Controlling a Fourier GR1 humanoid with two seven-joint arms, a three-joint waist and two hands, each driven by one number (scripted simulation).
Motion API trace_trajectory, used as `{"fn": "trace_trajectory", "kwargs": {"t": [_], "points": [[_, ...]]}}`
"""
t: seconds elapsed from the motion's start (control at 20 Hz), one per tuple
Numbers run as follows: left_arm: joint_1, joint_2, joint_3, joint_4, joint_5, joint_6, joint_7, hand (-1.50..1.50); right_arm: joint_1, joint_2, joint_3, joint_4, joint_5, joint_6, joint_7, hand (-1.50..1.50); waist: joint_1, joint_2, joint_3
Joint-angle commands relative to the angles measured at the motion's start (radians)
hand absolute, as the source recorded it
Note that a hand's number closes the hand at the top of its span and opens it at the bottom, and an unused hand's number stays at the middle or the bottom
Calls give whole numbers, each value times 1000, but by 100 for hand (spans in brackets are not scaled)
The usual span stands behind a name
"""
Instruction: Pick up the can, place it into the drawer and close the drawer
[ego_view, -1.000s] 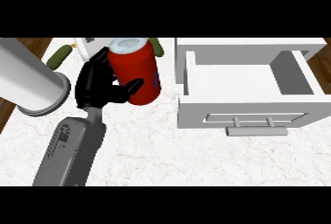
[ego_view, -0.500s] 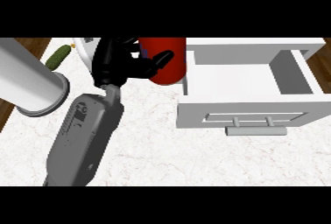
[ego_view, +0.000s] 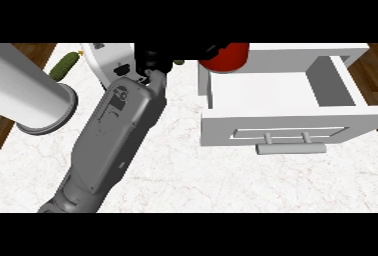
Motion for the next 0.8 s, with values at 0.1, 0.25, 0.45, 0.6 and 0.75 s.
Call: {"fn": "trace_trajectory", "kwargs": {"t": [0.1,0.25,0.45,0.6,0.75], "points": [[-151,-1,0,187,56,30,-63,150,-37,4,16,-16,21,-31,46,-150,-3,3,0],[-213,-1,-26,244,107,66,-59,150,9,-5,-15,-42,-36,0,46,-150,-11,1,0],[-233,-1,-167,266,216,143,-109,150,-73,2,43,3,54,-36,32,-150,-15,4,0],[-335,-1,-97,376,195,99,-101,150,-43,11,23,-30,28,-34,39,-150,-13,4,0],[-337,-1,-170,411,279,132,-147,150,-14,12,25,16,34,8,-25,-150,-25,4,1]]}}
